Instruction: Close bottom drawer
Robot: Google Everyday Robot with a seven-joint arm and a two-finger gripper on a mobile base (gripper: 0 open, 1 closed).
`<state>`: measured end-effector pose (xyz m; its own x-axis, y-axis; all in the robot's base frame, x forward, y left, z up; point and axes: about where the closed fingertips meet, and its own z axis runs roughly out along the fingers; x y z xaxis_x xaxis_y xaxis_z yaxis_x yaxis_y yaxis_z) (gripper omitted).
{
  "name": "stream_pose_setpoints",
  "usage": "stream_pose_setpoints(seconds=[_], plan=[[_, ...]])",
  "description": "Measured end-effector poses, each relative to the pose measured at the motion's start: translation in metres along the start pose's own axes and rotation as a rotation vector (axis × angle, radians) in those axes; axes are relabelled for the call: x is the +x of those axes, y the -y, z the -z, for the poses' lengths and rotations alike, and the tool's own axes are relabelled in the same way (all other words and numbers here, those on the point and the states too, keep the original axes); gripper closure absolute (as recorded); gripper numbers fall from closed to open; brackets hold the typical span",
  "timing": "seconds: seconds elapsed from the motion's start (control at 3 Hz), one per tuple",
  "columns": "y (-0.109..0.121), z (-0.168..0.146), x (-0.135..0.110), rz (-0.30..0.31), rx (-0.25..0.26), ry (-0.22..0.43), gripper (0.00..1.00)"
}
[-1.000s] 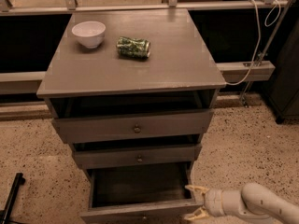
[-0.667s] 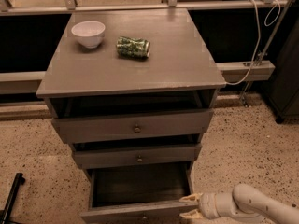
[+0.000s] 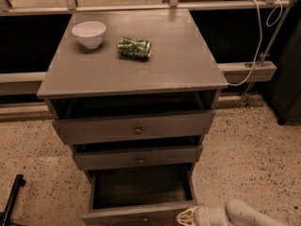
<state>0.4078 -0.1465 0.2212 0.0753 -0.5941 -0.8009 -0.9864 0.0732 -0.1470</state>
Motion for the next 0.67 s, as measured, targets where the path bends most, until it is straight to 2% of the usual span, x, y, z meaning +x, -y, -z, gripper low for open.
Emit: stream_pose_setpoints(seconds=[0.33, 0.67], plan=[[-0.012, -0.030, 0.025, -0.037, 0.054, 0.033, 1.00], [-0.014, -0.061, 0.033, -0.051, 0.096, 0.061, 1.00]])
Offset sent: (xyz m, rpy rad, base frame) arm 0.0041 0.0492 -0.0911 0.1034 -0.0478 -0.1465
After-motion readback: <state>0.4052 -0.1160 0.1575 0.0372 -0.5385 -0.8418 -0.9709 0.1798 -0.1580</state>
